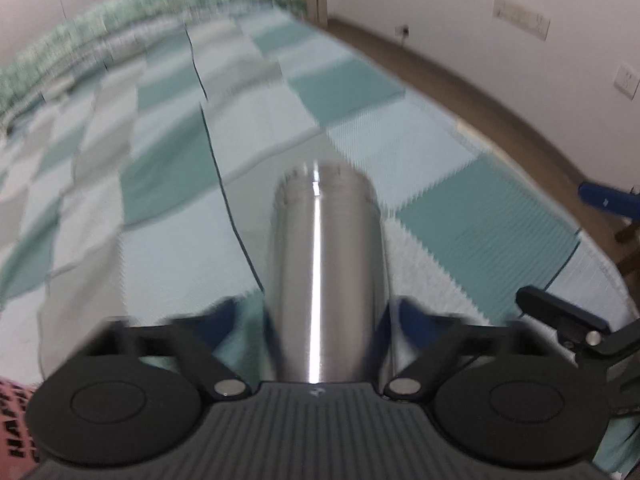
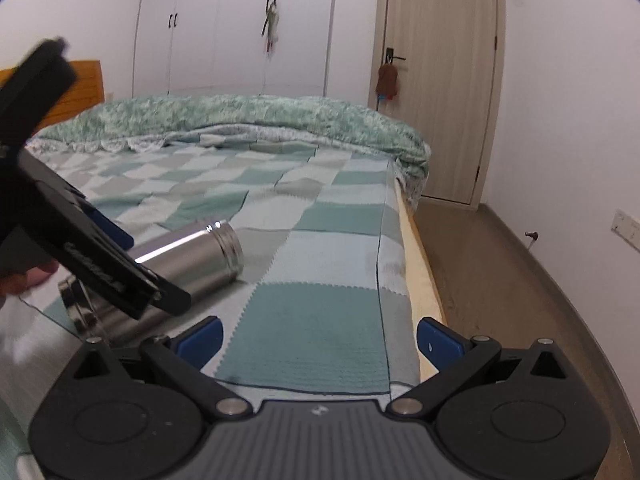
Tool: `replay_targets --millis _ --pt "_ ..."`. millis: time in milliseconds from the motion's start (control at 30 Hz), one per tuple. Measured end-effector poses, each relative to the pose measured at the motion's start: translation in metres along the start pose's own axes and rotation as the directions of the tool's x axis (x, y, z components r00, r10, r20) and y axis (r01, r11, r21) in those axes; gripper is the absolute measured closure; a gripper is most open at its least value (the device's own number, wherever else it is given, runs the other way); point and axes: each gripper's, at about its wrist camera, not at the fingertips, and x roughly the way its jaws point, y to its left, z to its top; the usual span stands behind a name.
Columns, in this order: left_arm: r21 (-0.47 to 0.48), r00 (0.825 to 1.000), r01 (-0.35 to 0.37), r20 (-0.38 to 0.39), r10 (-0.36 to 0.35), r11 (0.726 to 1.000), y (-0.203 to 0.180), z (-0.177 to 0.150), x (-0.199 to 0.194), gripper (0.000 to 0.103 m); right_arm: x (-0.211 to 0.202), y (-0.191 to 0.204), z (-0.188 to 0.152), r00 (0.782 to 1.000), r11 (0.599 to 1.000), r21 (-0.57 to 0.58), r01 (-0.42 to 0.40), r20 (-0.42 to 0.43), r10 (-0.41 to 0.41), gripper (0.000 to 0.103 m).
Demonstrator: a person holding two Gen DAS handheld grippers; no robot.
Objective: Flip cup upright
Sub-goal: 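Move the right tool toward the lying silver bottle and lower over it, then close the right gripper around the silver bottle's body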
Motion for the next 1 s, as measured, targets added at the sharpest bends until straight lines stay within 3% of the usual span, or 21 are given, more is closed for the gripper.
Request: replay_targets --millis 233,567,767,1000 --pt "0.006 0.999 0.035 0.02 -0.035 0.999 0.005 -0.014 -0.024 0.04 -0.009 0.012 0.005 1.0 0.999 -0.024 -0.023 0.003 0.023 0.0" --pt "-0.027 0.996 0.038 0.082 -0.035 0.999 0.007 -0.073 -0.118 0.04 -0.079 0.071 0.014 0.996 0.994 -0.072 -0.082 0.035 0.085 0.0" --pt "-0.133 0.997 0.014 0.08 -0.004 0.991 0.025 -0.13 -0.153 0.04 -0.118 0.115 0.001 0.99 0.986 -0.094 -0.139 0.01 0.14 0.0" --pt "-0.298 0.998 0.006 0.063 0.014 0.955 0.044 -0.178 -0.147 0.04 -0.14 0.152 -0.018 0.983 0.977 -0.107 -0.183 -0.025 0.181 0.0"
